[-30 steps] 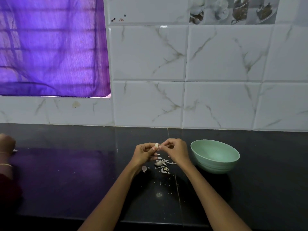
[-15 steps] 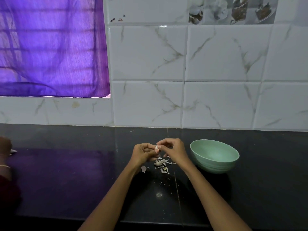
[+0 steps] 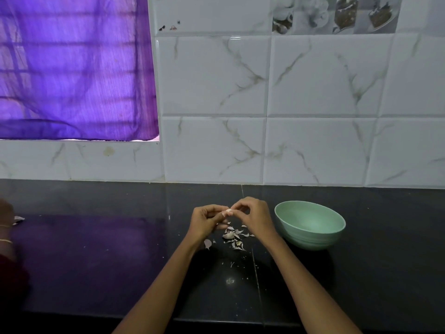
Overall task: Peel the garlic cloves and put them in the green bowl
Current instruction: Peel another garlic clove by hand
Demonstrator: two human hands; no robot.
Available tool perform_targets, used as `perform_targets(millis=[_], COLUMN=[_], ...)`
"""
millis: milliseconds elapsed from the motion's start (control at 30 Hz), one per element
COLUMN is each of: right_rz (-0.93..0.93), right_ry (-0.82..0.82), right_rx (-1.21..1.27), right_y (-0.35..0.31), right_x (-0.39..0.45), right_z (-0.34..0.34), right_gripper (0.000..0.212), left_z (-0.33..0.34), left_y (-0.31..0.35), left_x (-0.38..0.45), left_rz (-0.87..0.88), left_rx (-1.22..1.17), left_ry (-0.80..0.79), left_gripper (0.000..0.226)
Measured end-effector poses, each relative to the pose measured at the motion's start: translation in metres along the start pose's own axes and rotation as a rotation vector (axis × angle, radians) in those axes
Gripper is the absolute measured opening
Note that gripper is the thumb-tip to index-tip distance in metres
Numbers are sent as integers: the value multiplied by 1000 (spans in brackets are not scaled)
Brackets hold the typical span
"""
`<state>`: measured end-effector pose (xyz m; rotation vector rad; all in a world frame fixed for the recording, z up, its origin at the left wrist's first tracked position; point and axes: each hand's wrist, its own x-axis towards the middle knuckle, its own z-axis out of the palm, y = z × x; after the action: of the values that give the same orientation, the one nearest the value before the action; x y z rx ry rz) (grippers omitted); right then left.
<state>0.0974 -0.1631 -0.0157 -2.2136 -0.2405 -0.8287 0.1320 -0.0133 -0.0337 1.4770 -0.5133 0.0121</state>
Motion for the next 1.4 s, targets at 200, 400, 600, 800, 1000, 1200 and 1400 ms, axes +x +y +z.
perform_targets(millis=[200, 400, 600, 800, 1000, 1200, 1400], right_rz=[-34, -206, -313, -259, 31, 104, 173], right_ry=[-39, -70, -36, -34, 7, -107, -28], right_rx=[-29, -353, -608, -710, -322, -319, -338], right_y=[-4, -9, -12, -22, -11, -2, -8], right_x=[-3, -6, -7, -9, -6, -4, -7], right_z=[0, 5, 10, 10, 2, 1, -5], right_gripper=[13, 26, 18, 32, 27, 24, 32], left_z=[-1, 0, 0, -1, 1, -1, -2], left_y=[1, -1, -7, -5, -3, -1, 1], left_x=[1, 2, 3, 1, -1, -1, -1], left_rz=[34, 56, 124, 174, 142, 108, 66], left_rx=[-45, -76, 68, 129, 67, -4, -51], left_ry=[61, 84, 93, 68, 51, 52, 53], left_gripper=[11, 12, 17, 19, 23, 16, 16])
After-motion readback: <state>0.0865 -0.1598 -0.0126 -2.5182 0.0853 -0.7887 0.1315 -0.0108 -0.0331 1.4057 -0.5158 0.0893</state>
